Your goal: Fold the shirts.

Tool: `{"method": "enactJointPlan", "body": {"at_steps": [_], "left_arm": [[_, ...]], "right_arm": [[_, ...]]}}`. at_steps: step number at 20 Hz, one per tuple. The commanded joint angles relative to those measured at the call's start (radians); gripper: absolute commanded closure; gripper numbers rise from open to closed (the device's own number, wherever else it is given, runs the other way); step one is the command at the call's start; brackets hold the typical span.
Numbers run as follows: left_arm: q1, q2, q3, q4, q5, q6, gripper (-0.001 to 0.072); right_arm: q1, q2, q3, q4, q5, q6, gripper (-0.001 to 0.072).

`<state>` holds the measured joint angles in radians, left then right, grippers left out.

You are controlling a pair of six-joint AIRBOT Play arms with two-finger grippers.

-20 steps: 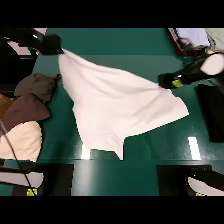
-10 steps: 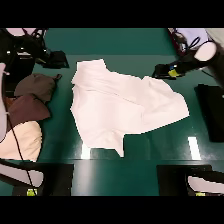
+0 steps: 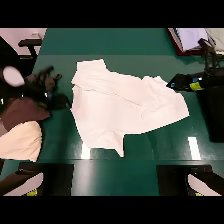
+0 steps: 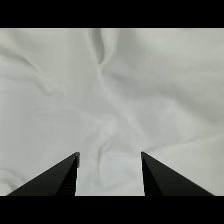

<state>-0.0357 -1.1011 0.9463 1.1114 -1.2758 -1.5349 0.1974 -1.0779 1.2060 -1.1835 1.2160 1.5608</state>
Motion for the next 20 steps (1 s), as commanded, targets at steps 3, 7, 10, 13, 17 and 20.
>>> {"method": "enactJointPlan", "body": {"at_steps": [3,7,10,13,17,20], "left_arm": [[-0.002,0.154,-0.407,-0.234,0.193,-0.001,0.0163],[-0.113,0.153,-0.480,-0.233,0.278,-0.005,0.0164],[-0.192,0.145,-0.499,-0.229,0.316,-0.049,0.0164],[-0.255,0.143,-0.503,-0.230,0.359,-0.066,0.0164],[-0.272,0.144,-0.502,-0.234,0.421,-0.089,0.0317],[-0.246,0.147,-0.480,-0.222,0.435,-0.089,0.0679]], "right_arm": [[-0.007,0.056,-0.055,0.015,-0.020,-0.003,0.0263],[-0.004,0.056,-0.055,0.015,-0.020,-0.003,0.0263],[-0.004,0.056,-0.055,0.015,-0.020,-0.003,0.0264],[-0.004,0.057,-0.055,0.015,-0.020,-0.003,0.0263],[-0.004,0.057,-0.054,0.015,-0.019,-0.003,0.0263],[-0.029,0.057,-0.055,0.014,0.019,-0.016,0.0263]]}}
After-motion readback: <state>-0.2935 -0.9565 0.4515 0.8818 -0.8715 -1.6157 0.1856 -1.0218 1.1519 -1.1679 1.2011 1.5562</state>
